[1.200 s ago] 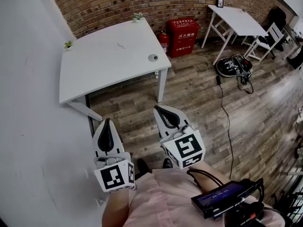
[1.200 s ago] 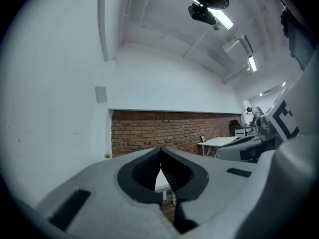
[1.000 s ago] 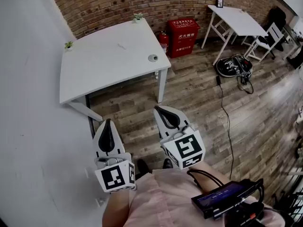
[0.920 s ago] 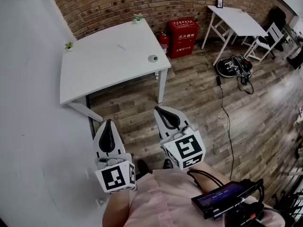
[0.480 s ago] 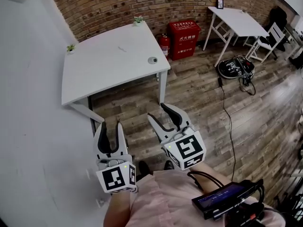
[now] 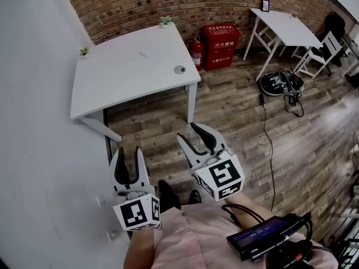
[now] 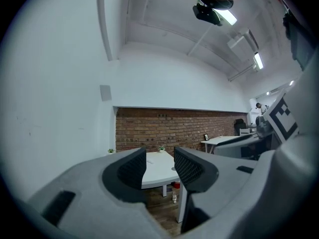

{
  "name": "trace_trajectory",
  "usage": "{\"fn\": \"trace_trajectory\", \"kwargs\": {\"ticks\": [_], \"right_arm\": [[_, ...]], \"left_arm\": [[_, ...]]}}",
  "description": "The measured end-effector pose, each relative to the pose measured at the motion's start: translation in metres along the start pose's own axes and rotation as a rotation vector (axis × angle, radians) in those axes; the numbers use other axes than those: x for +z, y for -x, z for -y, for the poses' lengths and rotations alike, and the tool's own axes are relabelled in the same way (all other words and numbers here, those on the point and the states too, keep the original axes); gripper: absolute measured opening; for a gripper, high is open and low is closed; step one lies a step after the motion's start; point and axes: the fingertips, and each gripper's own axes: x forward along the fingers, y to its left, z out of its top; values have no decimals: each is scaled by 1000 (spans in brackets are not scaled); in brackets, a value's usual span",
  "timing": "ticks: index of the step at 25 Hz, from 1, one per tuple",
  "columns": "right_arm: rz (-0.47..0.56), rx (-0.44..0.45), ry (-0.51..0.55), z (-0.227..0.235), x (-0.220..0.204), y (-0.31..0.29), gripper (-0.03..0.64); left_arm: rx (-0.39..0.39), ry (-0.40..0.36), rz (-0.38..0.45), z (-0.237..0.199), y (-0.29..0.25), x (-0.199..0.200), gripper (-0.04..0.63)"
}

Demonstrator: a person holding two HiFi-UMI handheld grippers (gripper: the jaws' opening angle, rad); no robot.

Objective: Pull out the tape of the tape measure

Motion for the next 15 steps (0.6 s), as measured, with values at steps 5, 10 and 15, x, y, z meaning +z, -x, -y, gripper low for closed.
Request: {"fn": "trace_trajectory", "kwargs": {"ticks": [5,10,15], "right_arm": [[-19,7,-6,4,-4,-19,176],[-41,-2,-3,19,-10,-61,172],[-62,-26,-7,39,-8,-121,164]], "left_arm": [[14,5,-22,-10,-11,-7,181],[5,19,-33,-28,-52,-24,181],[-14,25,-45,-56,-108,-33,181]]}}
